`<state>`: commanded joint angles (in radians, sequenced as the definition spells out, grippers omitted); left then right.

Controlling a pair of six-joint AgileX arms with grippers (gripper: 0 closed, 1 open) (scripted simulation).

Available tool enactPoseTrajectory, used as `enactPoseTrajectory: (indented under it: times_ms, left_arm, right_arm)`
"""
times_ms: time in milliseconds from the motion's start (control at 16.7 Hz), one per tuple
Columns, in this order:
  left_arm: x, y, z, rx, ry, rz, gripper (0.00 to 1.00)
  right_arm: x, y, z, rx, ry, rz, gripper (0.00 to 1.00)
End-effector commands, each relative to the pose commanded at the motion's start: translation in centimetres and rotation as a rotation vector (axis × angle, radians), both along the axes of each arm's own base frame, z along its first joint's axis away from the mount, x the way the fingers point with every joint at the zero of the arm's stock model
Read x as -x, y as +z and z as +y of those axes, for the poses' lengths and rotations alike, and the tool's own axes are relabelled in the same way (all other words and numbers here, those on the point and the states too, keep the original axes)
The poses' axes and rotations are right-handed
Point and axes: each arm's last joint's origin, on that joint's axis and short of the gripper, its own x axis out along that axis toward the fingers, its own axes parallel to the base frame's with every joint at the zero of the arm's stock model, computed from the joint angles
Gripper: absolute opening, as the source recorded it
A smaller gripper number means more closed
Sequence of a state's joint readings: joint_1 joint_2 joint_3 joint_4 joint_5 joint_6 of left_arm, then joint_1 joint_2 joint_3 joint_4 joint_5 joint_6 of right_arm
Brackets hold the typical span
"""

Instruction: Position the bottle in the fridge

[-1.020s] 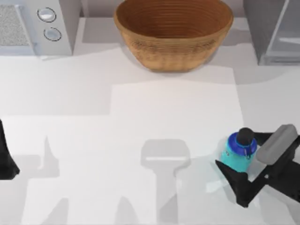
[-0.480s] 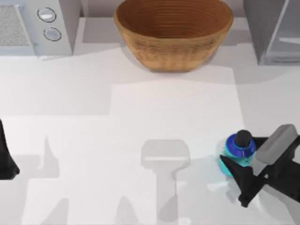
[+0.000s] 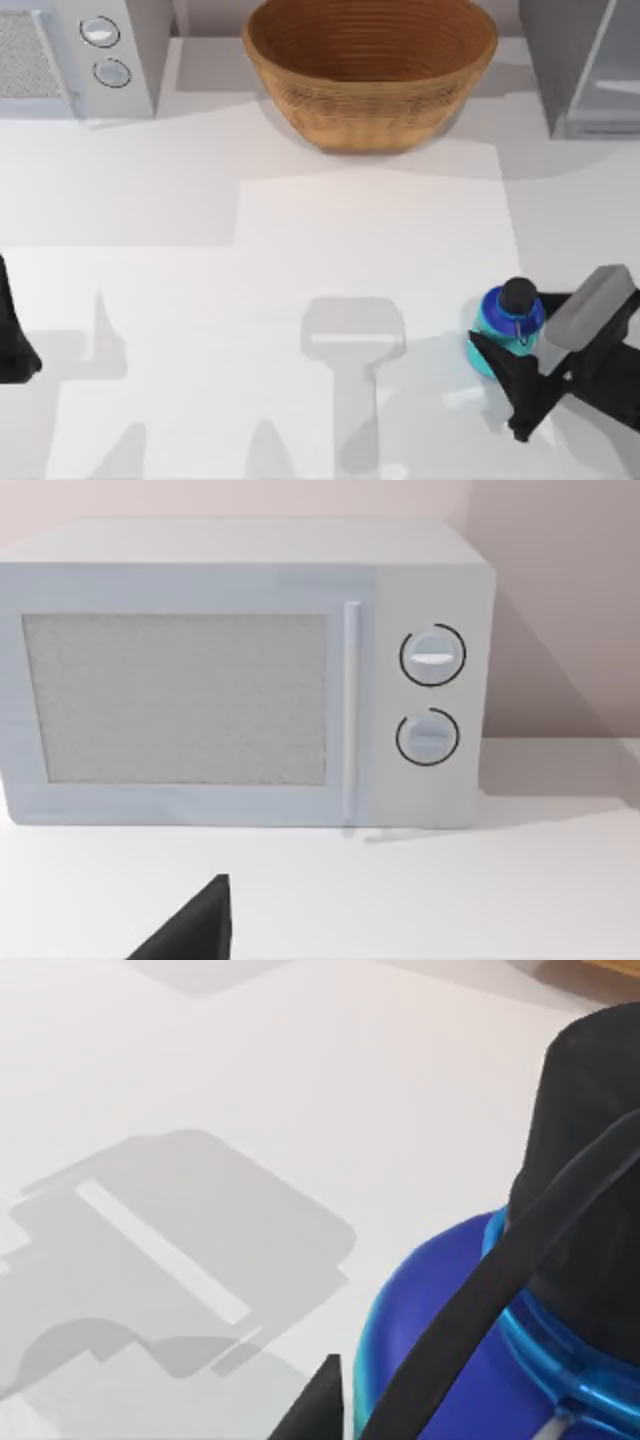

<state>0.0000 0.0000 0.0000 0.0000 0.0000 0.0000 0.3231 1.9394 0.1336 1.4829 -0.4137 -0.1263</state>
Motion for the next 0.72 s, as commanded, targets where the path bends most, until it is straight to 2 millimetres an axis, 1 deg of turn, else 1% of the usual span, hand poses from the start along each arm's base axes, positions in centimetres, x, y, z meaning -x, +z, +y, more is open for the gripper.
enactPoseTrajectory:
  times_ms: [240, 360, 540, 720]
  left_arm:
    - [0.0, 0.0, 0.0, 0.0, 0.0, 0.0, 1.0]
    - [0.0, 0.0, 0.0, 0.0, 0.0, 0.0, 1.0]
    - [0.0, 0.0, 0.0, 0.0, 0.0, 0.0, 1.0]
    - [0.0, 0.0, 0.0, 0.0, 0.0, 0.0, 1.0]
  right_arm:
    - [0.0, 0.0, -0.1, 0.0, -0.001, 0.001, 0.01]
    - [-0.3, 0.4, -0.7, 0.002, 0.0, -0.011, 0.01]
    - [-0.9, 1.2, -2.4, 0.013, 0.002, -0.016, 0.01]
    - [-1.1, 2.0, -4.6, 0.023, 0.001, 0.023, 0.01]
